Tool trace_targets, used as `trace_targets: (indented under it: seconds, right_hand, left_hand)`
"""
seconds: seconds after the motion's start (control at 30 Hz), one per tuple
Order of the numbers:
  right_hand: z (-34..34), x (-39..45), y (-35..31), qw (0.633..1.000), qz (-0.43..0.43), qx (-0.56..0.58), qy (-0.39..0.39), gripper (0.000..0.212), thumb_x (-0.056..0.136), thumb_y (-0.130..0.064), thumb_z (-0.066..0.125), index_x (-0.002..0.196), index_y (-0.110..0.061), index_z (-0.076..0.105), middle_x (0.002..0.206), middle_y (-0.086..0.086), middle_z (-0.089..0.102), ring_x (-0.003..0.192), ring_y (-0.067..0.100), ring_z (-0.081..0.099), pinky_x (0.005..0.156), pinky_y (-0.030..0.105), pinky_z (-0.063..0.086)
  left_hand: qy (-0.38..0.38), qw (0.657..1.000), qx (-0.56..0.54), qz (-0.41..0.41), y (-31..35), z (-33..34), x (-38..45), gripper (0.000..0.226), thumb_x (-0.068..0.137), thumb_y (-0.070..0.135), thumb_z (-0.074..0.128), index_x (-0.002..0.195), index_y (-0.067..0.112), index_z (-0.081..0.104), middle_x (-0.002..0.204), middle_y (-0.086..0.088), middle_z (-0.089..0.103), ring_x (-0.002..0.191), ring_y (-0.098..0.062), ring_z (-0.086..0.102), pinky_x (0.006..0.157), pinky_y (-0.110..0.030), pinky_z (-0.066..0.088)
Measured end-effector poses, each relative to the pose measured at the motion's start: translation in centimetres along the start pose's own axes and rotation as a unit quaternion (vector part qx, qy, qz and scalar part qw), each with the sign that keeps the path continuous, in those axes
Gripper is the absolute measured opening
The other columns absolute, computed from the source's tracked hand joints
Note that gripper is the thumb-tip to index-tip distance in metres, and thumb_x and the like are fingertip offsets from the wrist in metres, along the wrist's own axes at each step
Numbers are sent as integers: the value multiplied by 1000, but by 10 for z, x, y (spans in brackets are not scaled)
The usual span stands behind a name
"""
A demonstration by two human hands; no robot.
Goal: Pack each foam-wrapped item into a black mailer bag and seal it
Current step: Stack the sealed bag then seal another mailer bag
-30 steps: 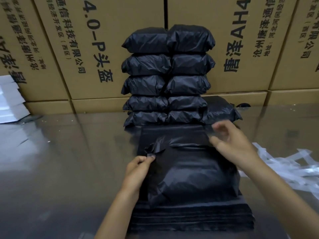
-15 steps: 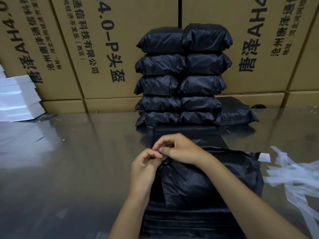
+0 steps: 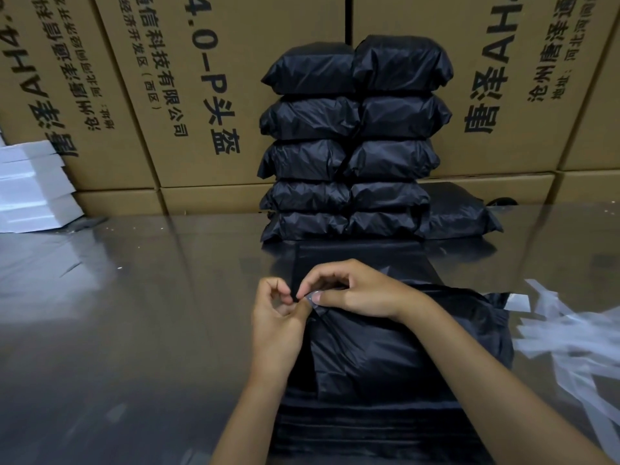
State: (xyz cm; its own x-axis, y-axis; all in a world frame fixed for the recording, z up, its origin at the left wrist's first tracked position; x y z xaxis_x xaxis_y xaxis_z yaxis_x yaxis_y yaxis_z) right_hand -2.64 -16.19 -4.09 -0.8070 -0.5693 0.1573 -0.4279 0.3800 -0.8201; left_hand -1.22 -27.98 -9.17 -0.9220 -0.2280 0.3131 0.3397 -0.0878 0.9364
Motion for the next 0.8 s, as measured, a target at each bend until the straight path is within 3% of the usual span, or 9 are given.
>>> trace_targets:
  seconds: [0.23, 0.43, 0.63, 0.8]
  right_hand:
    - [-4, 0, 1, 999, -16, 17, 27, 10, 92, 3, 66, 100, 4, 70, 103, 18, 72, 97, 23, 69, 96, 36, 52]
    - [-14, 1, 9, 995, 0, 55, 88, 5, 94, 0, 65, 98, 2, 66, 102, 17, 73, 97, 24, 69, 95, 33, 52]
    - [-40, 1, 26, 967, 65, 127, 210, 11, 95, -3, 63, 86, -10, 64, 100, 21, 73, 83, 18, 64, 72, 21, 53]
    - [-51, 6, 31, 960, 96, 93, 248, 16, 97, -7, 59, 84, -15, 62, 98, 23, 70, 80, 21, 62, 88, 42, 55]
  left_hand:
    - [-4, 1000, -13, -19, -4, 0, -1, 33, 86, -12, 64, 84, 16, 47, 81, -5, 52, 69, -9, 53, 59, -15, 46]
    - [-27, 1000, 1, 1, -1, 5, 0, 24, 88, -9, 65, 90, 13, 54, 69, 14, 58, 66, 1, 54, 63, -9, 44]
    - [-23, 1000, 18, 7, 0, 1, 5, 30, 87, -17, 59, 92, 13, 57, 64, 18, 59, 61, 5, 53, 62, -7, 43]
    - [-27, 998, 52, 16, 4, 4, 5, 33, 86, -10, 64, 96, 21, 61, 67, 18, 55, 59, 5, 49, 58, -7, 41]
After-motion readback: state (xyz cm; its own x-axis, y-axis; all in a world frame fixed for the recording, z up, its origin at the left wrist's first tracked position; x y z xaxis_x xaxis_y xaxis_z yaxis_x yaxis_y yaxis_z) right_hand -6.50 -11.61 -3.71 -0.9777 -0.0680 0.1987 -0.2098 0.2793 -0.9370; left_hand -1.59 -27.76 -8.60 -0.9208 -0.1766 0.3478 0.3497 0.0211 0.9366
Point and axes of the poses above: each hand's wrist, its own x-axis towards the middle knuckle, its own z-axis out of the palm, y = z × x, the point moved 10 cm from there along x, towards the middle knuckle
